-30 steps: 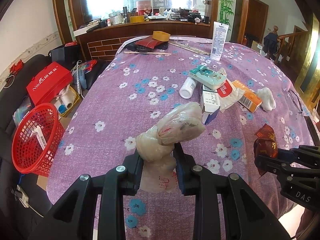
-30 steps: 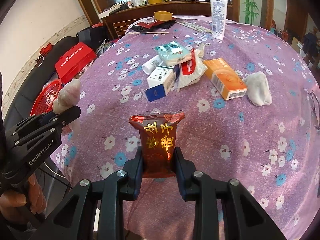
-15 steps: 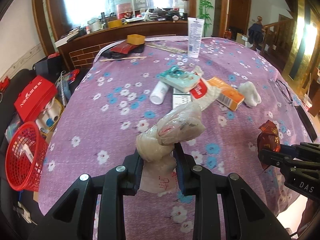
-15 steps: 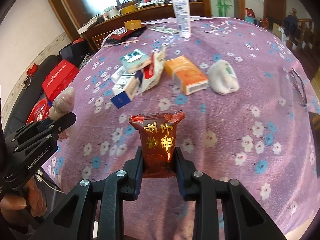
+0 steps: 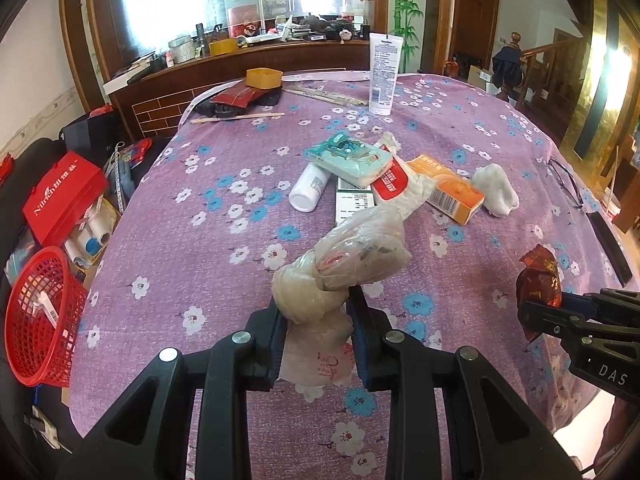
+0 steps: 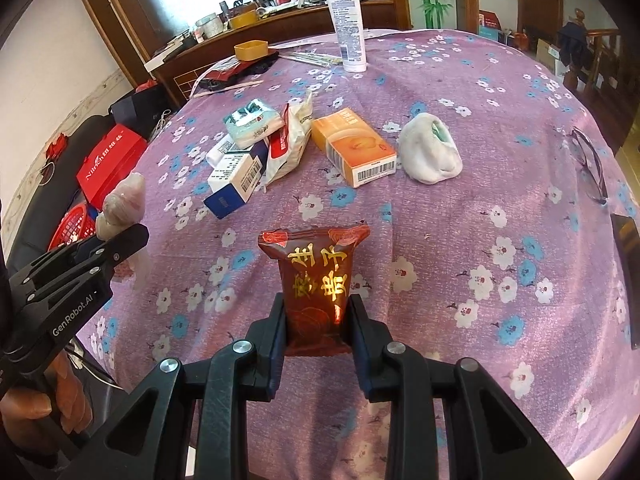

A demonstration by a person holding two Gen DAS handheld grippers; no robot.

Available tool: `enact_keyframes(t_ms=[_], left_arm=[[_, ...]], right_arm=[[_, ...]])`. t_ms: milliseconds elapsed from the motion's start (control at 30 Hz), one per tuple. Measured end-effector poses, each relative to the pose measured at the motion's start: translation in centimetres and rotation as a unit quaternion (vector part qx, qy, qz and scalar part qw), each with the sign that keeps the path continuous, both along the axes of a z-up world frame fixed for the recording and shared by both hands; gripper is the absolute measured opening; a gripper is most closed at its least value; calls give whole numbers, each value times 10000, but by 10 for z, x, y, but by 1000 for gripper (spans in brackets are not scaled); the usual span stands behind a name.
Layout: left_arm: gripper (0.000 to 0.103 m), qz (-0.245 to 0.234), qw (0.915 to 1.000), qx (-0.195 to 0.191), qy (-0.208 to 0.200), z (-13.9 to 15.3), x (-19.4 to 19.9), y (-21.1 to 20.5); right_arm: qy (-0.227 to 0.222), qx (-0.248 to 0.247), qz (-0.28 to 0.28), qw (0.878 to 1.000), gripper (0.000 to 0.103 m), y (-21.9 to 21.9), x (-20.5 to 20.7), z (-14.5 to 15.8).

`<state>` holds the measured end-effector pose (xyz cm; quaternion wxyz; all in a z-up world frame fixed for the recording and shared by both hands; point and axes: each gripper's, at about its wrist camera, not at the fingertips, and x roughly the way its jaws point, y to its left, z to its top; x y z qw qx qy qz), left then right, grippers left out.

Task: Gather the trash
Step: 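Lift the red candy wrapper and tissue bundle off the table with both tools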

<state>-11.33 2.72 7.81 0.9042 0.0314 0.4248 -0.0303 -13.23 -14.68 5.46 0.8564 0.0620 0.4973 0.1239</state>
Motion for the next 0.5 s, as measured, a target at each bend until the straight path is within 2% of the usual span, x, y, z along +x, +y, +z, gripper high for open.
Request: enact_keyframes(t_ms=[500], left_arm=[[28, 418, 9991, -64, 13, 0, -12, 26]], right_arm=[[32, 52, 324, 9995, 31, 19, 5, -3]])
